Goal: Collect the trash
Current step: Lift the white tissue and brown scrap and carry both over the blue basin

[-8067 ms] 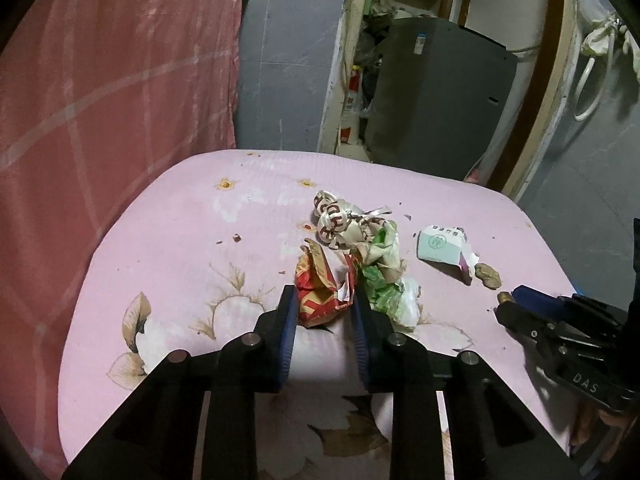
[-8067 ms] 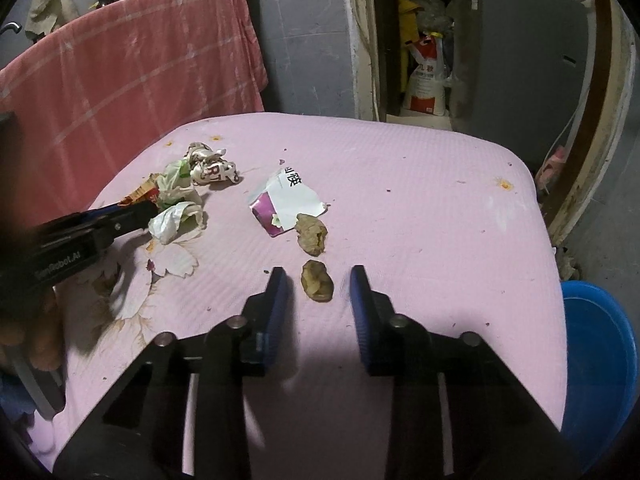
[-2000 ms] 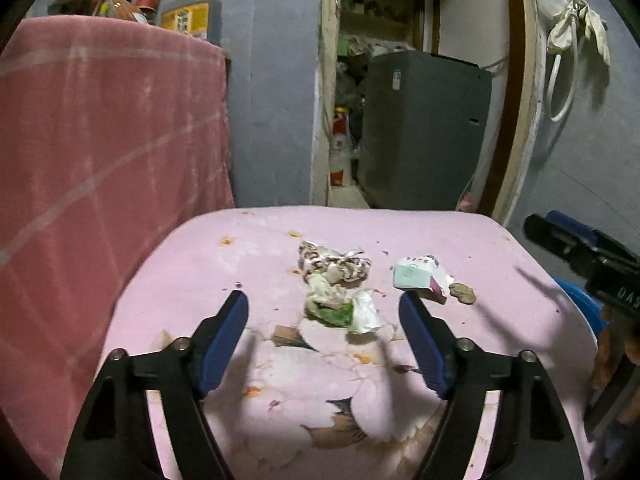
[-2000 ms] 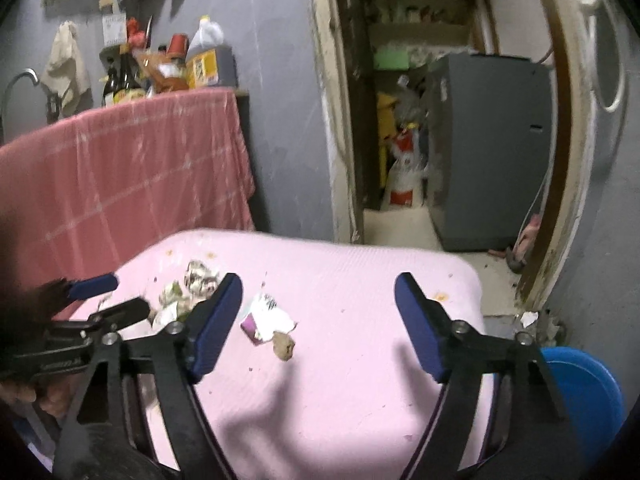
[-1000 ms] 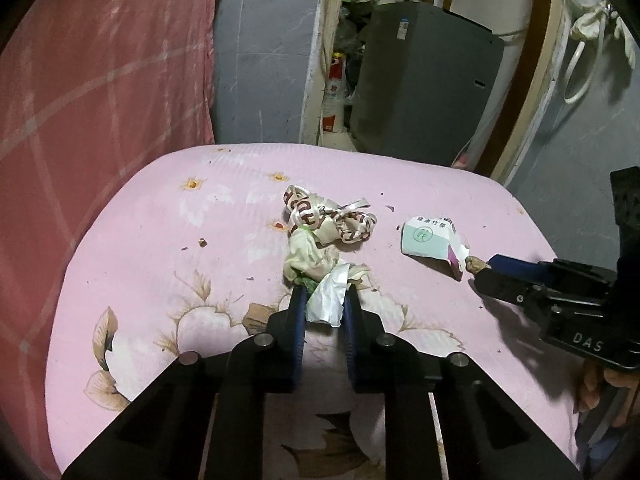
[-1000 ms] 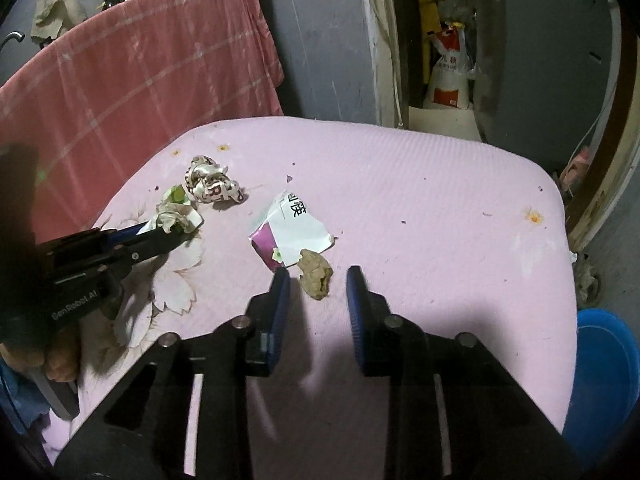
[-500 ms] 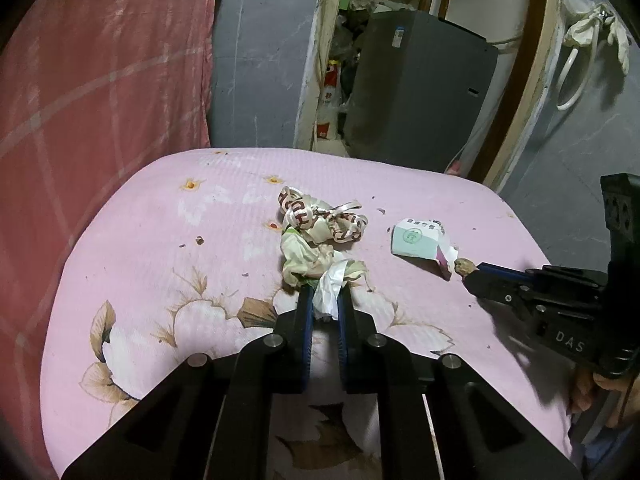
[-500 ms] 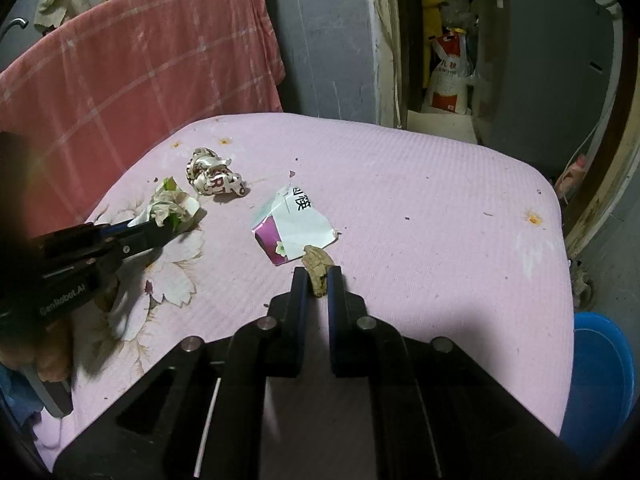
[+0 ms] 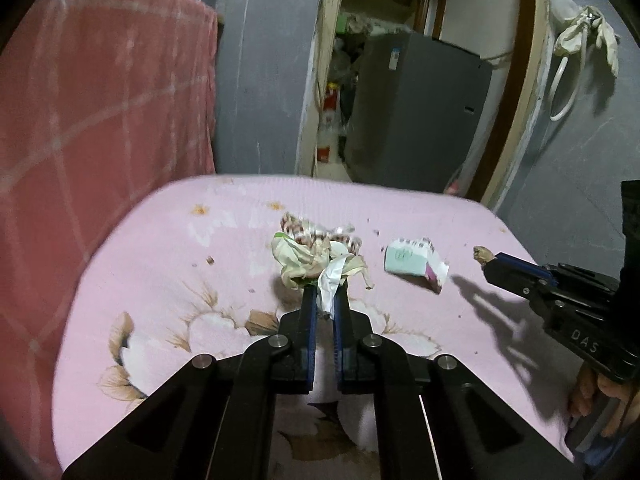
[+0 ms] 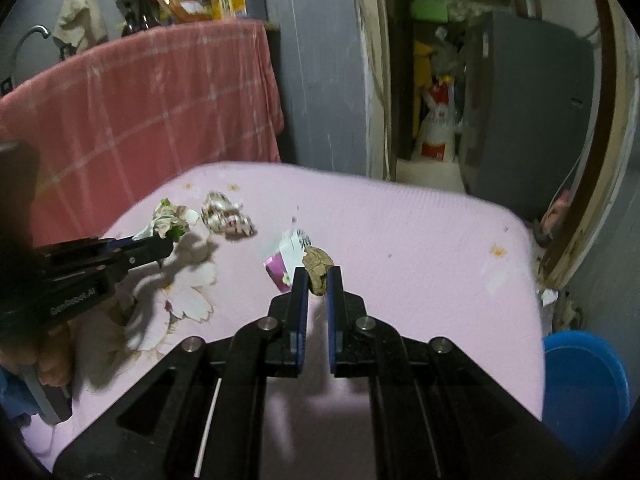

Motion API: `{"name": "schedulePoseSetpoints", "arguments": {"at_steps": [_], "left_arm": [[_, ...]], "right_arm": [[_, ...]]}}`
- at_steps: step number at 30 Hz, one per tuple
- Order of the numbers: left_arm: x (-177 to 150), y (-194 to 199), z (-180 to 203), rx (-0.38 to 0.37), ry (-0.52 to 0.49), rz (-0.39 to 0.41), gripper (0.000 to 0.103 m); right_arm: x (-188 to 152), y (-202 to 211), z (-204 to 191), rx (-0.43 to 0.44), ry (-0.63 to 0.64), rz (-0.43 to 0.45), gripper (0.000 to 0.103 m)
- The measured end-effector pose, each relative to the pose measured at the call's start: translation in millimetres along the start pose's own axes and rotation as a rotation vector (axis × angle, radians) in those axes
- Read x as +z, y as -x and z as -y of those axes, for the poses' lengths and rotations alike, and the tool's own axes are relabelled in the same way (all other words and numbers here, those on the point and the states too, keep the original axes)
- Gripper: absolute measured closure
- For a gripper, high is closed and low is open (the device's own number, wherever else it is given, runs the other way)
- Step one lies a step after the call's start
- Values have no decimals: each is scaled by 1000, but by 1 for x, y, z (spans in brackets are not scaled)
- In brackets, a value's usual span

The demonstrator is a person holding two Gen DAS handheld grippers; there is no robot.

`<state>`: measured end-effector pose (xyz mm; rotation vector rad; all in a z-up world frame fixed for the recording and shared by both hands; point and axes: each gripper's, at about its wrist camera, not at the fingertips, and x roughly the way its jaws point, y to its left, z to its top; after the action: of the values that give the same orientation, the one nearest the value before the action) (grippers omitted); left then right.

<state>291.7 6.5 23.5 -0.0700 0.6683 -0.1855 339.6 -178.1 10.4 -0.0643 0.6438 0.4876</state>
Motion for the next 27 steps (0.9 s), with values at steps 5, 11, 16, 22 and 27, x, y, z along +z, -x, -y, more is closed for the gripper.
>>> {"name": "schedulePoseSetpoints", "arguments": {"at_steps": [5, 11, 16, 22, 27], "left_arm": [[1, 23, 11, -13, 25, 88, 98], [9, 49, 36, -15, -2, 206, 98], [21, 72, 61, -38, -21, 313, 98], [31, 87, 98, -87, -64, 387, 98], [35, 92, 136, -143, -112, 413, 98]], "right_arm": [[1, 30, -2, -14, 15, 147, 94], [0, 73, -5, -66, 39, 316, 94], [0, 121, 5, -127, 11, 480, 94], [-10, 171, 21, -240, -23, 619, 94], [-21, 200, 37, -323, -59, 679, 94]]}}
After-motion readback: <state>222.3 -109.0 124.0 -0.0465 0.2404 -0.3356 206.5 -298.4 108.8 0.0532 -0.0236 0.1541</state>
